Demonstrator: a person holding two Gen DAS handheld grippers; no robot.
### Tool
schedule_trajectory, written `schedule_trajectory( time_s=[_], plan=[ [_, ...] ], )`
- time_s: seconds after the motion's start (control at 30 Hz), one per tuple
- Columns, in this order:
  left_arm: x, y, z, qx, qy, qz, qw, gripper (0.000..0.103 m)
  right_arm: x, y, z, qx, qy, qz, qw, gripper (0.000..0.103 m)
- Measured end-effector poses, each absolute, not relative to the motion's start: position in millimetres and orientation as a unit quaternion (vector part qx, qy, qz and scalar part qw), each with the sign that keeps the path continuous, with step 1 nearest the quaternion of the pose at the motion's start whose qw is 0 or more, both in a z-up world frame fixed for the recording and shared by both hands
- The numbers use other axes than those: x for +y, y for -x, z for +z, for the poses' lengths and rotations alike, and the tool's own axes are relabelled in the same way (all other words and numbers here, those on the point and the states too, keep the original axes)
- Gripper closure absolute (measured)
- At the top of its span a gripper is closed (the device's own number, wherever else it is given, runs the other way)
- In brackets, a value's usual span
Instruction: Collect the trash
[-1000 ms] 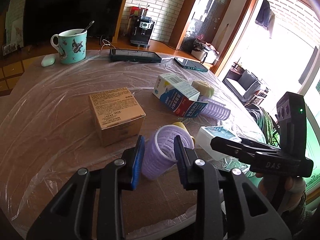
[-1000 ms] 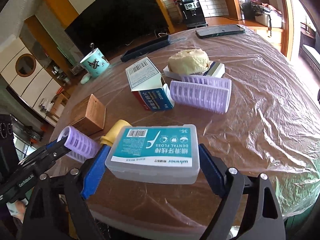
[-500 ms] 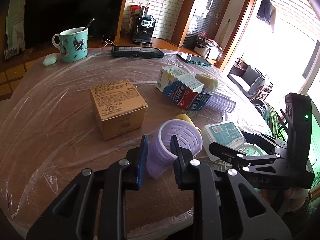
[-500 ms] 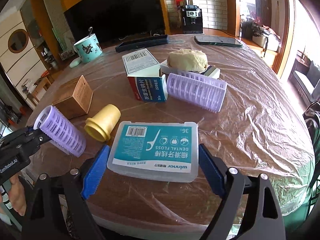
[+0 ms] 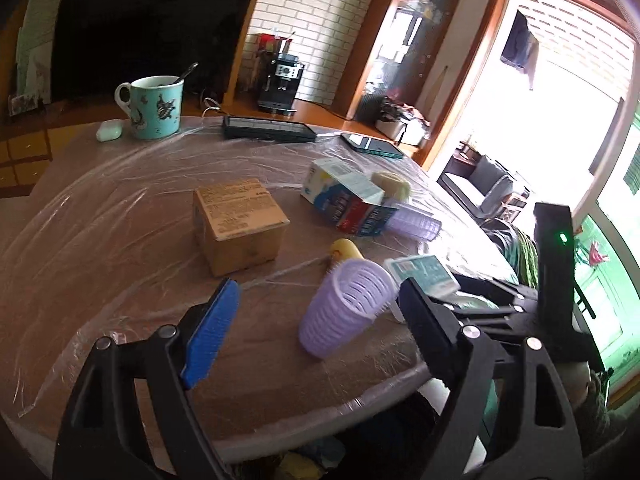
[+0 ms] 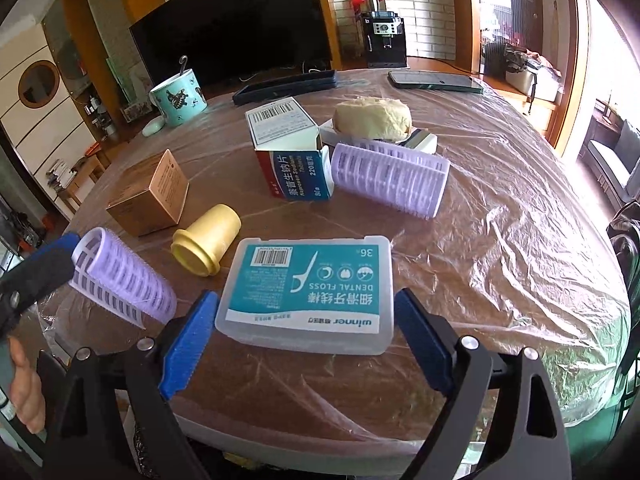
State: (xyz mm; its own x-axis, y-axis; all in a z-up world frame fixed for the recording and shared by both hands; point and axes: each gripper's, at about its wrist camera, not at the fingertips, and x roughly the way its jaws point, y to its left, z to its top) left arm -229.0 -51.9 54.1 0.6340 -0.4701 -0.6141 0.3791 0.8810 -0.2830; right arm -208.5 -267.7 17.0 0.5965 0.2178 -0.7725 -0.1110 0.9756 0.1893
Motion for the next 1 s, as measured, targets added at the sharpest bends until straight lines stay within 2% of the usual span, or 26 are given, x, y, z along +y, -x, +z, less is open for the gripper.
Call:
schedule_trajectory(
  time_s=[0.2,0.3,0.43,0.53,0.9,1.0],
  plan=[
    [-84.3,230.0,41.4,0.359,-0.003,-0.242,0.901,0.020,-265.8,203.8,15.7,0.440,-0.052,0.090,0.892,0.015],
    [-93.3,219.9,36.2,0.363,-0.023,-0.223,0.904,0.025,-261.2,199.9,14.8,0.439,-0.034,0.082,0.894,0.015],
    [-93.9,208.7,29.4,0.379,-0.019,-0.219,0.899,0.059,-254.7,197.7,13.0,0.440,-0.007,0.081,0.894,0.016],
    [-89.0,207.3,29.6,0.378,-0.009,-0.212,0.901,0.060,-252.7,200.2,12.1,0.435,0.008,0.082,0.897,0.019],
    [-73.3,218.3,42.8,0.369,0.014,-0.210,0.905,0.060,-280.7,211.5,28.6,0.427,-0.101,0.135,0.889,0.020],
    [-70.5,221.4,45.5,0.369,0.018,-0.210,0.905,0.060,-283.2,212.0,30.1,0.428,-0.095,0.126,0.890,0.020]
  ],
)
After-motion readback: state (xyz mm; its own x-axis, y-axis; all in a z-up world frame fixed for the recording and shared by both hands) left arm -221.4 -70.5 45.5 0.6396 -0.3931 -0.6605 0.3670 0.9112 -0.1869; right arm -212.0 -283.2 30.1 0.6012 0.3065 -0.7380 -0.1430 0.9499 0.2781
